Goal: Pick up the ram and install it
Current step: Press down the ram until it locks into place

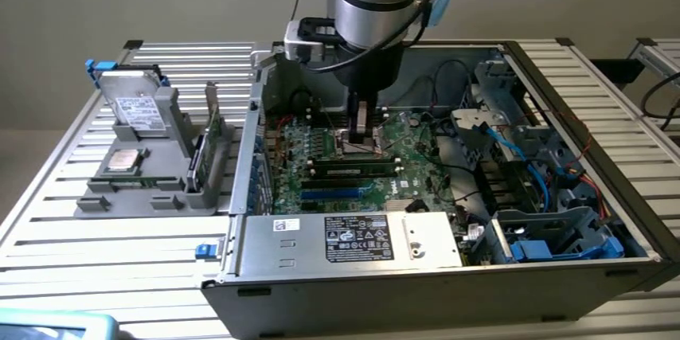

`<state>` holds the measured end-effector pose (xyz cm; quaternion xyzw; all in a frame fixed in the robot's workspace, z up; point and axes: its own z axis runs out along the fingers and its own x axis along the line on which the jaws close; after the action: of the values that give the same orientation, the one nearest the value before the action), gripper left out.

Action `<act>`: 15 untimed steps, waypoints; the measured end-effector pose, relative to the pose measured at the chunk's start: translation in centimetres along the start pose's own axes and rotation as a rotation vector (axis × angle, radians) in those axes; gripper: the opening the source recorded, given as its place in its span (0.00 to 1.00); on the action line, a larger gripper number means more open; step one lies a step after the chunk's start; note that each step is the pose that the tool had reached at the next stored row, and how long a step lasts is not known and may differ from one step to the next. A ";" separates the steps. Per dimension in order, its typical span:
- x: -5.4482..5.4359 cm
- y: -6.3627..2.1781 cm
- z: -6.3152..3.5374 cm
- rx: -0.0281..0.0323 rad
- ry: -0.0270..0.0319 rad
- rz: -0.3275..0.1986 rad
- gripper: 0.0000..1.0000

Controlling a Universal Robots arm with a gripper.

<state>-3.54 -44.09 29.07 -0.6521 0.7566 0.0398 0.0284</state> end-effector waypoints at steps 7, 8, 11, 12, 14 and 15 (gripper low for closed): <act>0.0 -0.01 0.25 0.0122 -0.0030 0.128 0.11; 0.0 -0.01 0.29 0.0139 -0.0033 0.145 0.11; 0.0 -0.01 0.39 0.0190 -0.0046 0.199 0.11; 0.0 -0.01 0.42 0.0207 -0.0050 0.217 0.11; 0.0 -0.01 0.48 0.0242 -0.0059 0.254 0.11; 0.0 -0.01 0.51 0.0260 -0.0063 0.272 0.11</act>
<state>-3.54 -44.09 28.56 -0.5428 0.8385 0.0355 0.0336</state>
